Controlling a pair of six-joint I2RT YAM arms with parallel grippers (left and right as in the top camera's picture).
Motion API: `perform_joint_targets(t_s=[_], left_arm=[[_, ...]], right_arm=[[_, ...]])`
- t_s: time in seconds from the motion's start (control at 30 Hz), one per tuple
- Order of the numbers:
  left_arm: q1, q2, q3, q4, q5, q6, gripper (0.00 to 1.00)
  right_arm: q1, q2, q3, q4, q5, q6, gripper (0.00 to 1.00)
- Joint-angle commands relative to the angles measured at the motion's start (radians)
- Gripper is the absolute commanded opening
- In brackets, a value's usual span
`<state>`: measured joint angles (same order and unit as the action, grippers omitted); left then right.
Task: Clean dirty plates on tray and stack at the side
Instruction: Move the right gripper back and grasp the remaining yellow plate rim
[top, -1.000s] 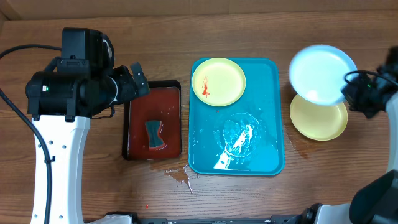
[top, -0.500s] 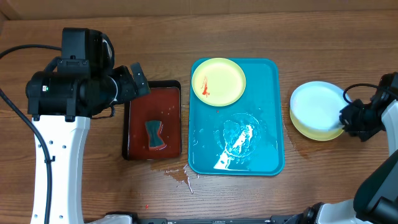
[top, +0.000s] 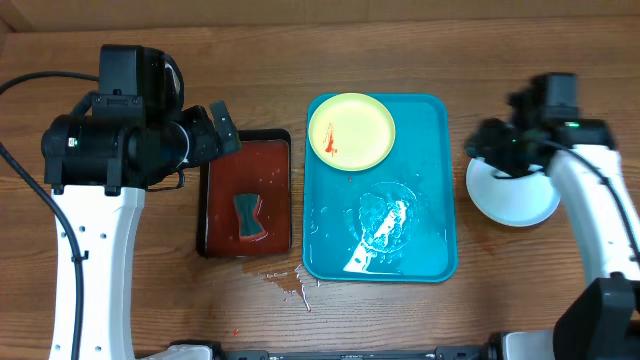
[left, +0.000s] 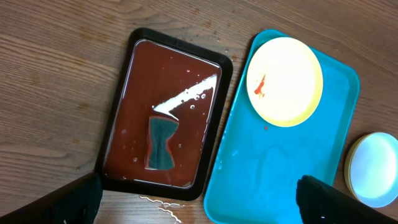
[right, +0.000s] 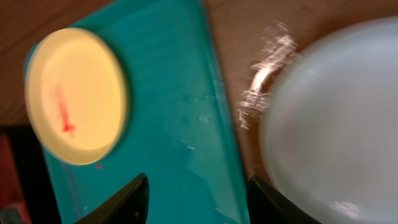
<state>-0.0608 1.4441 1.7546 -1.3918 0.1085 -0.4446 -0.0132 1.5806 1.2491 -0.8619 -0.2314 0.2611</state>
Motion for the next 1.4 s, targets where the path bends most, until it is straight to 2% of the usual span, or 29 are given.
perform_joint_targets(t_s=[0.0, 0.13, 0.23, 0.33, 0.47, 0.53, 0.57, 0.67, 0.7, 0.87, 1.03, 1.2, 1.37], left_arm=[[0.002, 0.007, 0.015, 0.001, -0.007, 0.011, 1.00], [0.002, 0.007, 0.015, 0.001, -0.007, 0.011, 1.00], [0.002, 0.007, 0.015, 0.001, -0.007, 0.011, 1.00], [0.002, 0.007, 0.015, 0.002, -0.007, 0.011, 1.00], [0.002, 0.007, 0.015, 0.001, -0.007, 0.011, 1.00], [0.002, 0.007, 0.015, 0.002, -0.007, 0.011, 1.00], [0.002, 0.007, 0.015, 0.002, -0.007, 0.011, 1.00], [0.002, 0.007, 0.015, 0.001, -0.007, 0.011, 1.00], [0.002, 0.007, 0.015, 0.002, -0.007, 0.011, 1.00], [0.002, 0.007, 0.015, 0.001, -0.007, 0.011, 1.00], [0.002, 0.007, 0.015, 0.001, -0.007, 0.011, 1.00], [0.002, 0.007, 0.015, 0.002, -0.007, 0.011, 1.00], [0.002, 0.007, 0.015, 0.002, -0.007, 0.011, 1.00]], right_arm=[[0.144, 0.018, 0.020, 0.110, 0.031, -0.030, 0.54], [0.253, 0.098, 0.020, 0.235, 0.206, -0.030, 0.57], [0.295, 0.197, 0.020, 0.339, 0.312, -0.031, 0.67], [0.300, 0.291, 0.020, 0.431, 0.316, -0.031, 0.73], [0.300, 0.398, 0.020, 0.506, 0.315, -0.031, 0.72], [0.300, 0.431, 0.020, 0.515, 0.297, -0.031, 0.60], [0.300, 0.442, 0.020, 0.515, 0.290, -0.031, 0.51], [0.300, 0.446, 0.020, 0.502, 0.267, -0.030, 0.08], [0.300, 0.442, 0.021, 0.497, 0.262, -0.030, 0.04], [0.297, 0.373, 0.023, 0.425, 0.256, -0.026, 0.04], [0.281, 0.201, 0.023, 0.323, 0.256, -0.022, 0.04], [0.279, -0.016, 0.023, 0.140, 0.256, -0.022, 0.04], [0.282, -0.096, 0.021, -0.084, 0.253, 0.056, 0.04]])
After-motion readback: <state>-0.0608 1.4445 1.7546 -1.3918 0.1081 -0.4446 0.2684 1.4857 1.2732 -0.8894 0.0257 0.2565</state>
